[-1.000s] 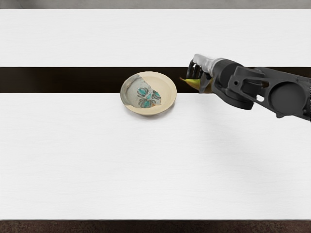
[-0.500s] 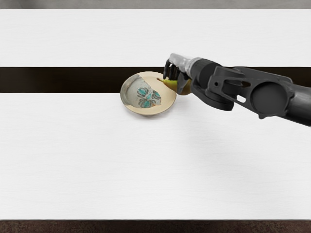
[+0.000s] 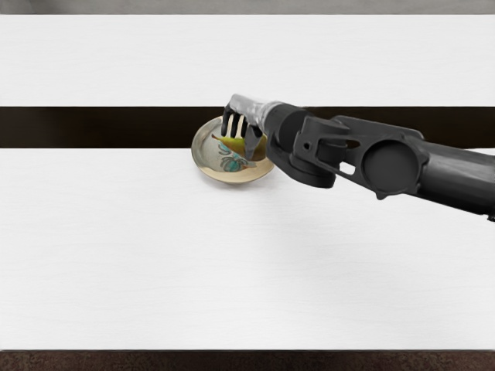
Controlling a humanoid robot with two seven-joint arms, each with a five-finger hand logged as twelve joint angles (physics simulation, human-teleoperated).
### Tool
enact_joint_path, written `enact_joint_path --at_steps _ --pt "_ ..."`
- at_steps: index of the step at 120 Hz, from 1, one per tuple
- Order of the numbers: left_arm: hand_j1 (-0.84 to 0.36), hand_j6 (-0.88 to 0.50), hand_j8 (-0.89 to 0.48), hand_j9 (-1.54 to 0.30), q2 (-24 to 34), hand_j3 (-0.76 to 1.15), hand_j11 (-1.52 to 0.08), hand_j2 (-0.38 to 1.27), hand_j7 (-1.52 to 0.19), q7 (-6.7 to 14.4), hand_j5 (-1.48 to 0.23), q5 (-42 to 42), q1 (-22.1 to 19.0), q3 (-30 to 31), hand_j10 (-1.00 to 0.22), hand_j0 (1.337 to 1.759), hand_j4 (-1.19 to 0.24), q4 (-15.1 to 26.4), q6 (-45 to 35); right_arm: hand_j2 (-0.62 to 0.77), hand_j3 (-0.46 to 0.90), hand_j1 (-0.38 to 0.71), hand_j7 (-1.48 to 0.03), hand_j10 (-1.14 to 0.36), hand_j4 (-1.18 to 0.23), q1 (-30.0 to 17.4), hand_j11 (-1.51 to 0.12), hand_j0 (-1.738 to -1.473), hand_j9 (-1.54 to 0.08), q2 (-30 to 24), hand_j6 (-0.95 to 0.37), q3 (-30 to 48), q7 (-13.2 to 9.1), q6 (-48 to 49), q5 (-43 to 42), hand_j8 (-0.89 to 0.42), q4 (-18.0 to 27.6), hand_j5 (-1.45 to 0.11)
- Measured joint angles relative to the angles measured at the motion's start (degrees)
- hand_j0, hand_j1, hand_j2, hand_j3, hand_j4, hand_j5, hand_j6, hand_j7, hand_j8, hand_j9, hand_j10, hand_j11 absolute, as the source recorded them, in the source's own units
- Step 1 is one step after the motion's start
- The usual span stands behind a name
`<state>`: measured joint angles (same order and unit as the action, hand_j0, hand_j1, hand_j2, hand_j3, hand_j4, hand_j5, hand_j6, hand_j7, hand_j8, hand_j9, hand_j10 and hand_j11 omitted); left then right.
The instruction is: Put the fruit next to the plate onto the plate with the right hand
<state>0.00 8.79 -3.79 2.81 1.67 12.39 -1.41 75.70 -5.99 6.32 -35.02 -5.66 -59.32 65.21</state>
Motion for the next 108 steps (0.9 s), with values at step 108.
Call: enact_joint_path --at_steps 108 --pt "0.35 0.0 0.0 0.0 0.0 0.0 0.0 0.0 0.0 0.0 0.0 0.0 0.0 0.0 0.0 1.658 0.0 0.0 0.0 0.07 0.0 -0.04 -0.39 -0.27 -0.3 0.05 -0.39 -1.658 -0.39 5.94 -0.29 -0.76 0.02 -1.01 -0.58 -0.28 -8.24 -0.39"
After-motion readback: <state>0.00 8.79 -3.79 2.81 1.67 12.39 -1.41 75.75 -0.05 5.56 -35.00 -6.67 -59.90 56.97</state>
